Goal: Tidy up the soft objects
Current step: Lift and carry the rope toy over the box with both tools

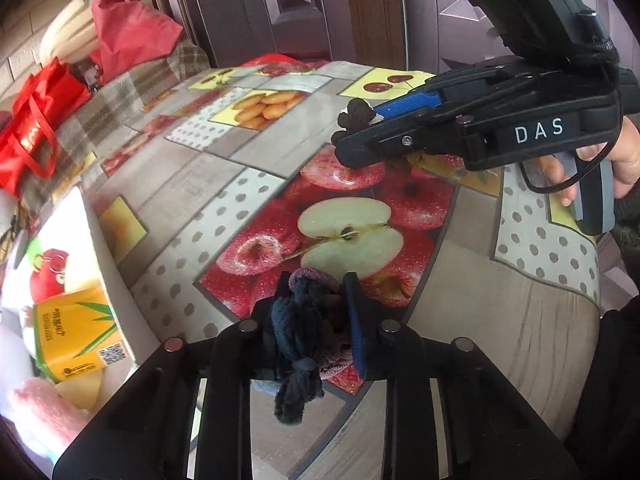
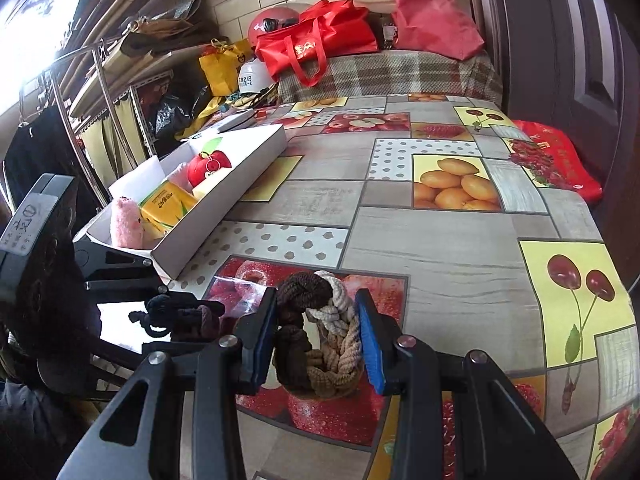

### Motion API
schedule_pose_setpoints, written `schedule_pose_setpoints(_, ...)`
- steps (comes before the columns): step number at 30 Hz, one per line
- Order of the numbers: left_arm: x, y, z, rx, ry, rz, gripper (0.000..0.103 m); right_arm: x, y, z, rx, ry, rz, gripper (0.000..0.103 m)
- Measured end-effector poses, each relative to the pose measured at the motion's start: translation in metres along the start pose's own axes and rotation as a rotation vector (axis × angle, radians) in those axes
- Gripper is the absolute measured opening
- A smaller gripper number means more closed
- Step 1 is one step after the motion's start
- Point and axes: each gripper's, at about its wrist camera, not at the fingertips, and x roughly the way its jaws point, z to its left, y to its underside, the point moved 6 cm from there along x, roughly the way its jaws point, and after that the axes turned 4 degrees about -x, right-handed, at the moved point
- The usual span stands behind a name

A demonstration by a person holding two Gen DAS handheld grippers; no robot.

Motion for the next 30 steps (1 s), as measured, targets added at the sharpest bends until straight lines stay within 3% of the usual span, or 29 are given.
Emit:
schedule_pose_setpoints(5, -0.023, -0.001, 0.006, -0.035, -0.041, -0.123, 0.022, -0.010, -0.002, 0.000, 0.000, 0.024, -0.053, 0.038)
schedule_pose_setpoints(14, -0.065, -0.004, 0.035, -0.168, -0.067, -0.340, 0.022, -0.030, -0.016, 0.008, 0.027, 0.054, -0.232, 0.038)
schedule_pose_setpoints(20, -0.088, 0.004, 0.056, -0.243, -0.102, -0.406, 0.022, -0.030, -0.028, 0.026, -0.002, 0.100, -0.320, 0.038)
schedule_pose_setpoints(30, -0.116, 0.032, 0.100, -0.348, -0.202, -0.474, 0.022, -0.027, -0.035, 0.047, -0.049, 0.115, -0.357, 0.038)
